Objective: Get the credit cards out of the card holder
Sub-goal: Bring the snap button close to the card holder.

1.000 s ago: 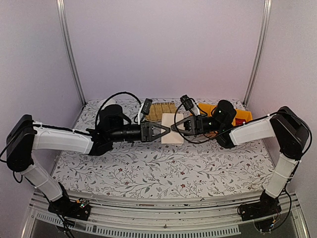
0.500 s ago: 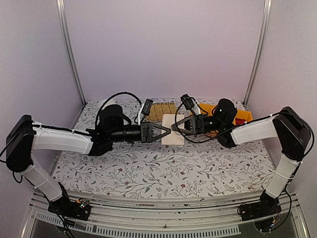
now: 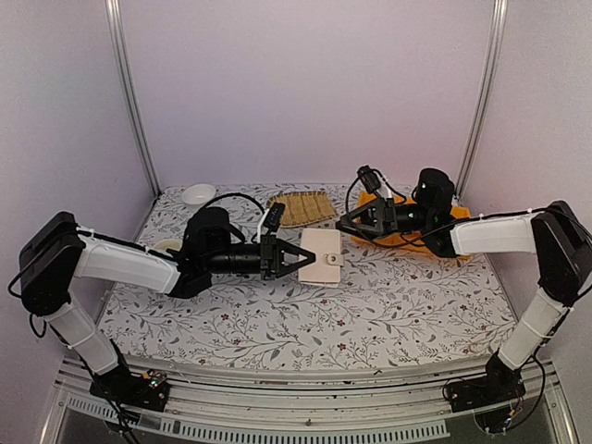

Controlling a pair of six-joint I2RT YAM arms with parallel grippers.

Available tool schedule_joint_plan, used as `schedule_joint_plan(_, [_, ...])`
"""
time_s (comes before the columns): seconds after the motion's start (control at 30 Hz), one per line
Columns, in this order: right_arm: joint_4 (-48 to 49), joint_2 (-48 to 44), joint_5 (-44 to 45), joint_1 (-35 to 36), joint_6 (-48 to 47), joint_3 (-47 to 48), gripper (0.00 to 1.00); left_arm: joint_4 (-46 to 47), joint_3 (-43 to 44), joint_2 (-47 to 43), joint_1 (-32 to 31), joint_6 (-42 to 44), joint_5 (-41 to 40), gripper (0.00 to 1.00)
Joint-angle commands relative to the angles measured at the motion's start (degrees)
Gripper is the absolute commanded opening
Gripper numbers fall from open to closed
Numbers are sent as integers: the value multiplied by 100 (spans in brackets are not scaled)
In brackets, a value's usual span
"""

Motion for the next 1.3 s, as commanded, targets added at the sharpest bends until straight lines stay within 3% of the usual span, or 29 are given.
schedule_joint_plan(0.0, [-4317,-896,1427,-580,-2504,775,59,-85,-88,-3,108,-340,95,0])
schedule_joint_plan(0.07, [-5615,-1068,2156,-565,-4357,1322,58,-219,-41,-5,105,-302,109,0])
schedule_joint_plan(0.2, [-6417,-1294,1910,-366,-5670,1730,47,-304,-28,40,103,-130,114,0])
schedule_joint_plan(0.3, [-6858,-1222,1913,-48,-6416,1952,46,-330,-87,216,176,-79,182,0])
schedule_joint_plan(0.5, [-6921,-754,2106,196,-5929,2075,34,520,-377,709,220,-566,345,0])
schedule_joint_plan(0.6, [-7173,-528,2224,651,-5977,2095,36,902,-387,757,178,-710,362,0])
schedule_joint_plan(0.8, [-7585,-384,1985,859,-7149,2181,37,593,-305,856,168,-615,565,0])
schedule_joint_plan(0.97, [-7759,-234,2291,1082,-8097,2103,41,629,-295,923,68,-629,673,0])
schedule_joint_plan(1.13, [-7282,-703,2235,1149,-9328,1519,44,442,-166,911,-1,-443,760,0])
schedule_joint_plan(1.27, [-7170,-810,2170,1149,-9471,1464,44,498,-217,903,-7,-439,749,0])
